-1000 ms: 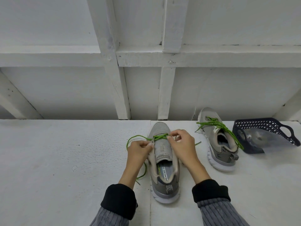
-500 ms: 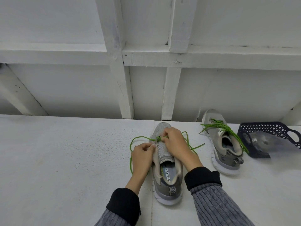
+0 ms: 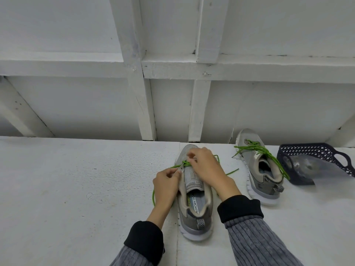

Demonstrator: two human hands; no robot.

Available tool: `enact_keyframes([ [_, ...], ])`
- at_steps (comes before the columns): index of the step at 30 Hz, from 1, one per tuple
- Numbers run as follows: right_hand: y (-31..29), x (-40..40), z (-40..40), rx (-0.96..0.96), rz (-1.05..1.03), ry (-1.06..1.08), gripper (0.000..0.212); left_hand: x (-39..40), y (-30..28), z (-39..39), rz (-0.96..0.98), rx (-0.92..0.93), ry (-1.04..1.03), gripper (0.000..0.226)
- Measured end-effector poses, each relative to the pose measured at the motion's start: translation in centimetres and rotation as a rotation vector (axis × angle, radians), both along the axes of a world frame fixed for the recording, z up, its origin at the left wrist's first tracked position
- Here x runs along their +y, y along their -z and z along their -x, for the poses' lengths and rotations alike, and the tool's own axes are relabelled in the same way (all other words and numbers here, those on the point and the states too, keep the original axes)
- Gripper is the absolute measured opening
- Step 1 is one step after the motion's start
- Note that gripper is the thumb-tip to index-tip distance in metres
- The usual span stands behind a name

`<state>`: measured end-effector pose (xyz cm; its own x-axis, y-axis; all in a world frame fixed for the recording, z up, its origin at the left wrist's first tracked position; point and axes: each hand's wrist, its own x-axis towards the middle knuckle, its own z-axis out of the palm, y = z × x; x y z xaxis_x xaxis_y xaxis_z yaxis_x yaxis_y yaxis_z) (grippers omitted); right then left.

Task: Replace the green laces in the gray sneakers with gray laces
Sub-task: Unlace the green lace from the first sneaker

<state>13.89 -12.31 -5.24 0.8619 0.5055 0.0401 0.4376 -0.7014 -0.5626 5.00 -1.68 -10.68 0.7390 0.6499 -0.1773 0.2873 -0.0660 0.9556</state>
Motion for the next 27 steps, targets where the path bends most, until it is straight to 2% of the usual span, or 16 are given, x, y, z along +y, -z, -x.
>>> enact_keyframes([
  [3,0.9,0.3,0.0,0.022,0.157,-0.009,0.017,0.0,0.1,0.0,-0.003,-0.001,0.0,0.01],
  [7,1.5,0.6,-0.1,-0.038,0.117,0.043,0.012,0.0,0.1,0.0,0.007,0.0,-0.005,0.01],
  [9,1.5,0.3,0.1,-0.128,0.066,0.053,0.011,0.0,0.1,0.0,0.004,-0.003,-0.006,0.01],
  [11,1.0,0.0,0.5,-0.119,-0.118,0.059,0.011,0.0,0.2,0.0,0.002,-0.005,-0.002,0.009],
  [14,-0.5,-0.6,1.2,0.185,-0.591,0.076,0.015,0.1,0.3,0.0,-0.006,0.001,0.005,0.008],
  [16,-1.3,-1.1,1.3,0.261,-0.706,0.06,0.015,0.1,0.3,-0.1,-0.016,0.006,0.006,0.008],
  [20,-1.8,-2.1,0.4,0.171,-0.544,0.061,0.014,0.0,0.3,-0.1,-0.032,0.008,0.001,0.009],
  [23,-1.4,-2.4,0.0,0.04,-0.174,0.068,0.004,0.0,0.1,0.0,-0.042,0.005,0.002,0.009],
  [25,-1.4,-2.3,0.4,-0.01,0.085,0.057,0.021,0.1,0.2,0.0,-0.047,-0.001,0.005,0.009],
  [27,-1.5,-2.1,0.8,-0.015,0.165,0.063,0.027,0.1,0.1,0.0,-0.053,0.001,0.009,0.009],
])
